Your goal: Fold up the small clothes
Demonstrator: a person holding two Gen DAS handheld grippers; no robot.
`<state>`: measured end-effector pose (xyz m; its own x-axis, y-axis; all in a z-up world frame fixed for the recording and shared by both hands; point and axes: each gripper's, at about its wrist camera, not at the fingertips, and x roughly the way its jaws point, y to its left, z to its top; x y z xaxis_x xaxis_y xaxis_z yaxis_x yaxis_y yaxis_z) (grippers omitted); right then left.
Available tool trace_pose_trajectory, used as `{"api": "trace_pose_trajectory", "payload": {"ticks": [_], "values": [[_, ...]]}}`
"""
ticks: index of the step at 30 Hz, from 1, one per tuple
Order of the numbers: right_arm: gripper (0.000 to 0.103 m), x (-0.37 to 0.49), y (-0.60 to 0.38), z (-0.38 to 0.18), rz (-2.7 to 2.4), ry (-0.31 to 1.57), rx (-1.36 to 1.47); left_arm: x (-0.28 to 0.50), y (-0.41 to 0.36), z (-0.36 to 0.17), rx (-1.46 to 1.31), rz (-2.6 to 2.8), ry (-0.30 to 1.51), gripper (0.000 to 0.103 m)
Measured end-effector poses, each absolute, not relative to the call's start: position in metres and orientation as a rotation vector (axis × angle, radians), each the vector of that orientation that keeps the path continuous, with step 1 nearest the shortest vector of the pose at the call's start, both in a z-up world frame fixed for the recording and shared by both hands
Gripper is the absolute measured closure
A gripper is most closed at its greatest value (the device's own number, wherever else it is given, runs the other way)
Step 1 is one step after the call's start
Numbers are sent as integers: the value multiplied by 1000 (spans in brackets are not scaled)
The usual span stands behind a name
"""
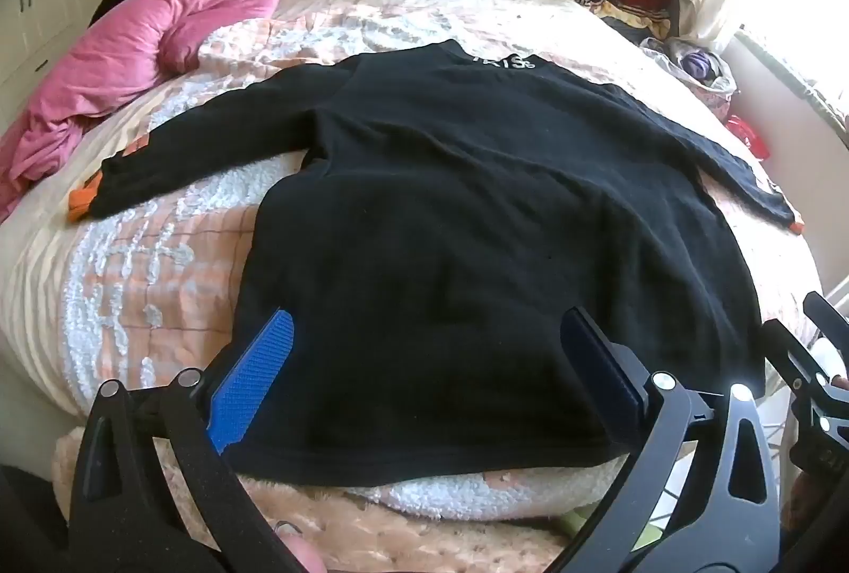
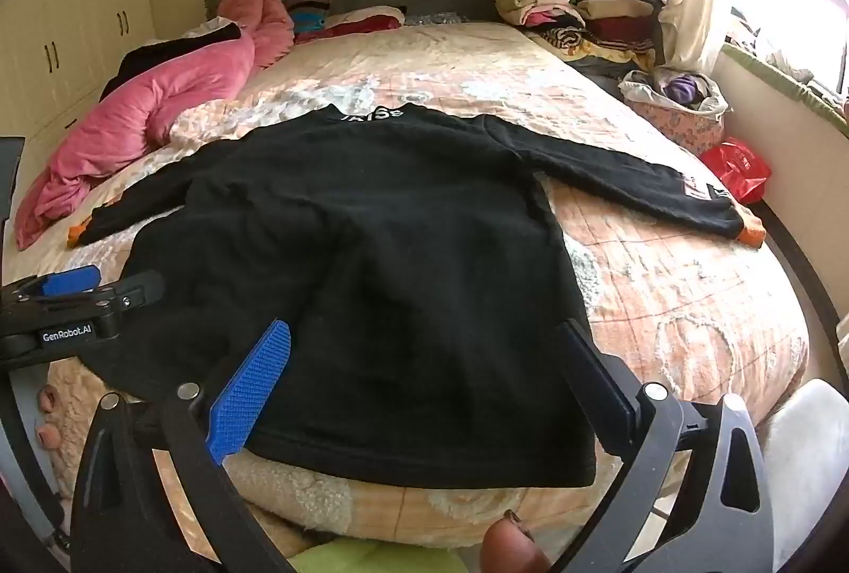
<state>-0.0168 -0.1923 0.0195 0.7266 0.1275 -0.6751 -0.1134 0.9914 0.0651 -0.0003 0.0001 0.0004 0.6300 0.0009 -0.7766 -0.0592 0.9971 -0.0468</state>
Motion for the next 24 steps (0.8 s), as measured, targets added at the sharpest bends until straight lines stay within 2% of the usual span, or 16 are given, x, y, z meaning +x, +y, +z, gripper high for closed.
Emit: {"api": "trace_pose_trajectory", "payload": {"ticks": [24], "values": [[4,-22,-191,24,122,741,0,0,-5,6,-75,28,880,8]]}}
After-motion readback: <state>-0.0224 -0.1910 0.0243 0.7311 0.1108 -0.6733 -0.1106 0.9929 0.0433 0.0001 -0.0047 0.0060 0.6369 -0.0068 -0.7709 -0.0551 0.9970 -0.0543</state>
